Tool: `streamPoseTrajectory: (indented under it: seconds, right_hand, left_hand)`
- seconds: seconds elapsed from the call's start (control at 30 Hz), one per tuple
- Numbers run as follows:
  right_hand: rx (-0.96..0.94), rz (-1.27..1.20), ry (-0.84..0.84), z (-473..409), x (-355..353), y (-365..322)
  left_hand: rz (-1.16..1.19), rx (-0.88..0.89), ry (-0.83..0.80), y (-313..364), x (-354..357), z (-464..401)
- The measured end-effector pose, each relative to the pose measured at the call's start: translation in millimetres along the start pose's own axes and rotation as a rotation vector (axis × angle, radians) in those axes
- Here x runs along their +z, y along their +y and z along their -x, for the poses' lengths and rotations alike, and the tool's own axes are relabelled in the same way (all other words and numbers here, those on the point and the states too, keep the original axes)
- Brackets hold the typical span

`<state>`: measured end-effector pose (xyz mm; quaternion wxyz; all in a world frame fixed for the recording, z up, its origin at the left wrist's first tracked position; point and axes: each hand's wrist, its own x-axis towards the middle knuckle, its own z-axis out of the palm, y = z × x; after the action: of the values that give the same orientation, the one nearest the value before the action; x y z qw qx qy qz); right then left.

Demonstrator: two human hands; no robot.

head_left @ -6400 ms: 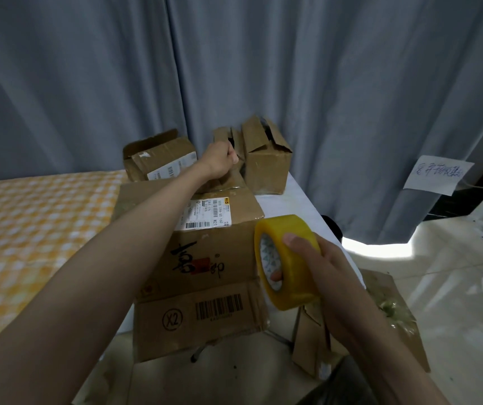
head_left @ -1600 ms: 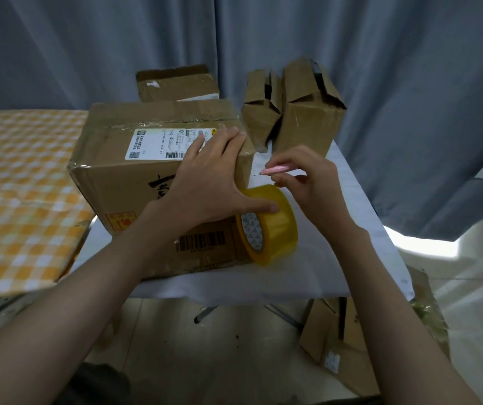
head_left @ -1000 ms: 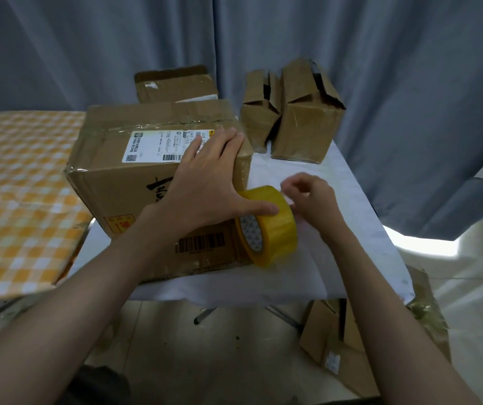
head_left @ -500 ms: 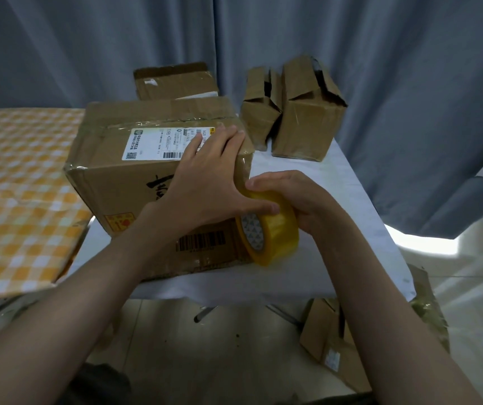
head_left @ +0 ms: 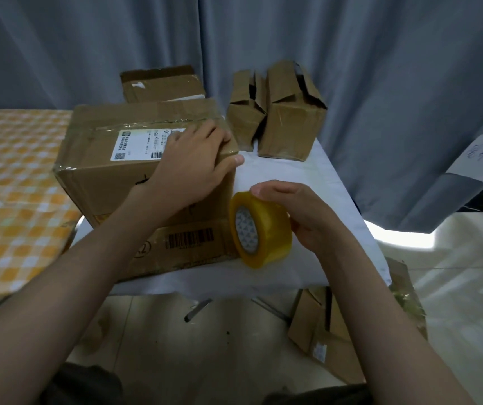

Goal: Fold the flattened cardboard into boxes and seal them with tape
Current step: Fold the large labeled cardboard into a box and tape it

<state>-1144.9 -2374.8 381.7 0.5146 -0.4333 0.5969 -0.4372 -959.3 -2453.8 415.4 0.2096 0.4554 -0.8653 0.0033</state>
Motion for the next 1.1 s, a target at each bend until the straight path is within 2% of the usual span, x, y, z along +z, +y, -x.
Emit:
streamPoseTrajectory:
  seconds: [0.13, 0.33, 0.43, 0.53, 0.63, 0.73, 0.9, 1.1]
  right_hand:
    - [0.021, -0.051, -0.032, 4, -6, 2]
    - [-0.103, -0.058, -0.072, 9, -7, 10]
    - [-0.143, -0.032, -0.07, 9, -7, 12]
    - [-0.175, -0.041, -0.059, 8, -10, 13]
    - [-0.179, -0.026, -0.043, 8, -13, 13]
    - [-0.186, 0.008, -0.014, 9, -14, 13]
    - [-0.208, 0.018, 0.033, 12, -15, 15]
    - [-0.233, 0.026, 0.107, 14, -11, 17]
  left_hand:
    - [-0.124, 0.007, 0.042, 4, -2, -15]
    - [-0.121, 0.014, 0.104, 1, 6, -18]
    - [0.026, -0.021, 0.143, 2, 5, -14]
    - [0.256, 0.088, 0.24, 11, -2, -1]
    - [0.255, 0.178, 0.115, 31, -1, 13]
    - [0.354, 0.046, -0.016, 43, 7, 15]
    - [0.468, -0.116, 0.002, 51, 15, 14]
    - [0.49, -0.156, -0.03, 55, 19, 14]
